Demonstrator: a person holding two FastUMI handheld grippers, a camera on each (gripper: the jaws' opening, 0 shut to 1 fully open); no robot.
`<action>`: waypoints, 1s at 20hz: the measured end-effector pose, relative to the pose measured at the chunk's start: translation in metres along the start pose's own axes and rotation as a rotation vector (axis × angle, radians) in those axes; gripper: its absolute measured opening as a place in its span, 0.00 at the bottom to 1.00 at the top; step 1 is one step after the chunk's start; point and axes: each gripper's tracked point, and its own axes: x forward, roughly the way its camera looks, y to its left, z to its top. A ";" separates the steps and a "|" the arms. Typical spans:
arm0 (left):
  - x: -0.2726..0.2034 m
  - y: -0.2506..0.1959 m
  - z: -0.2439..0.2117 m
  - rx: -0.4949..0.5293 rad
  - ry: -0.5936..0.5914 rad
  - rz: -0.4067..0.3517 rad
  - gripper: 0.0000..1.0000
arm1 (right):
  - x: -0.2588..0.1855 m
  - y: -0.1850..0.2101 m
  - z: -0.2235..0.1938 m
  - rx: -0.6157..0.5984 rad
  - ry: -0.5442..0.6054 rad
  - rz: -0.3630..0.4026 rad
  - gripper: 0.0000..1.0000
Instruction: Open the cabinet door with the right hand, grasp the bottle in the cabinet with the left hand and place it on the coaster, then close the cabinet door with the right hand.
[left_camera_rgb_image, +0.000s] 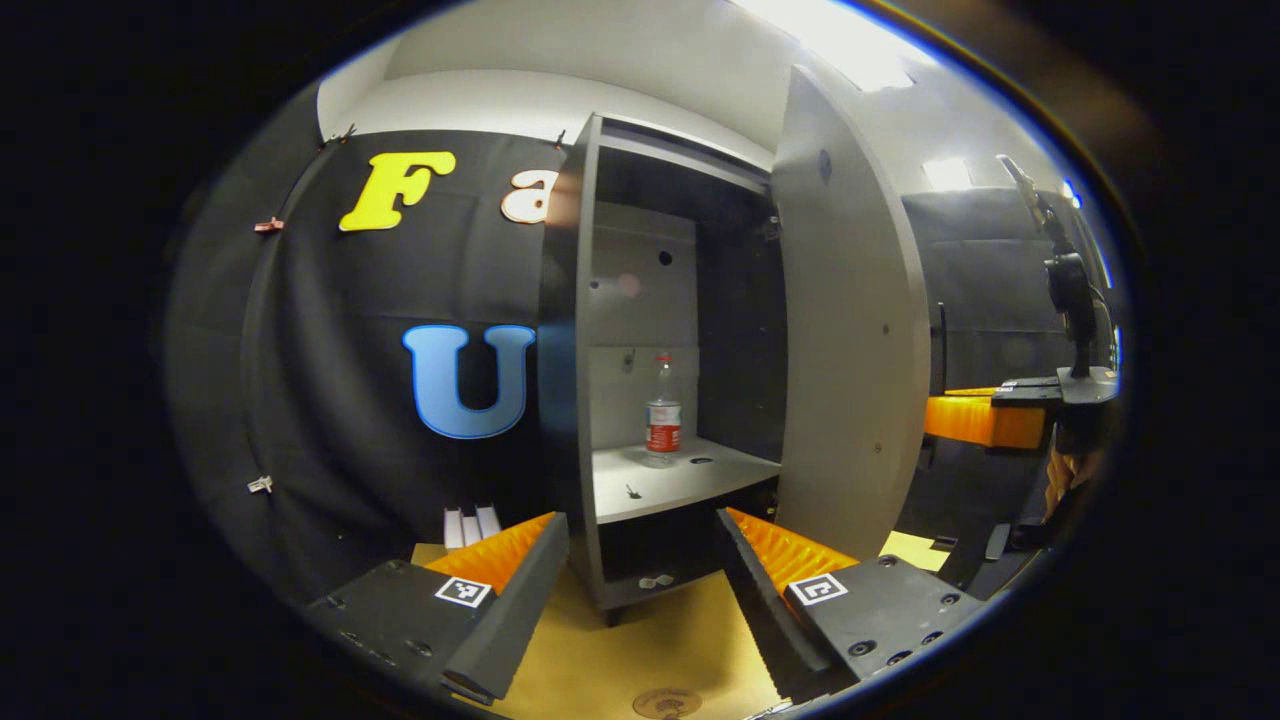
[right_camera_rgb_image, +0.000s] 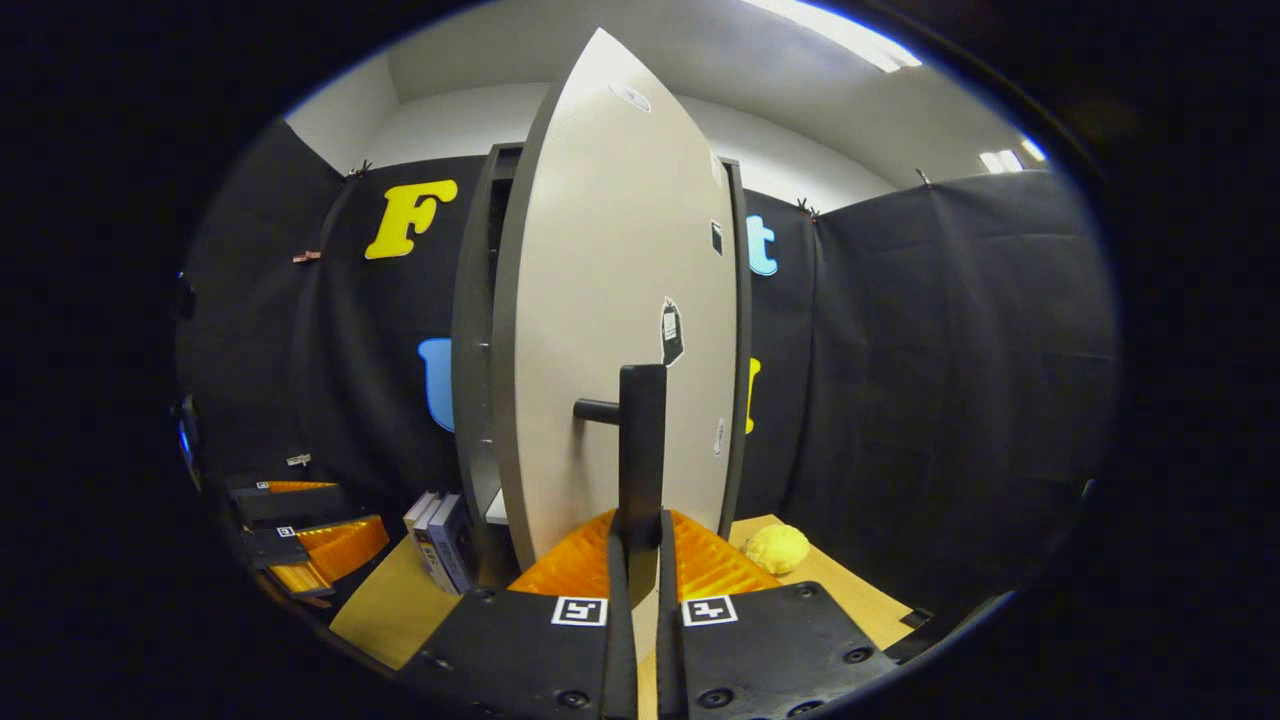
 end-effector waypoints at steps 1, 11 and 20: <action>0.002 -0.008 0.000 0.008 0.002 -0.009 0.93 | -0.002 -0.009 0.000 0.007 0.000 -0.016 0.12; 0.059 -0.106 0.013 0.022 -0.036 -0.044 0.93 | -0.006 -0.061 -0.008 0.012 0.064 0.094 0.11; 0.119 -0.149 0.011 -0.027 -0.014 0.046 0.92 | 0.002 -0.122 -0.003 -0.029 0.038 0.196 0.10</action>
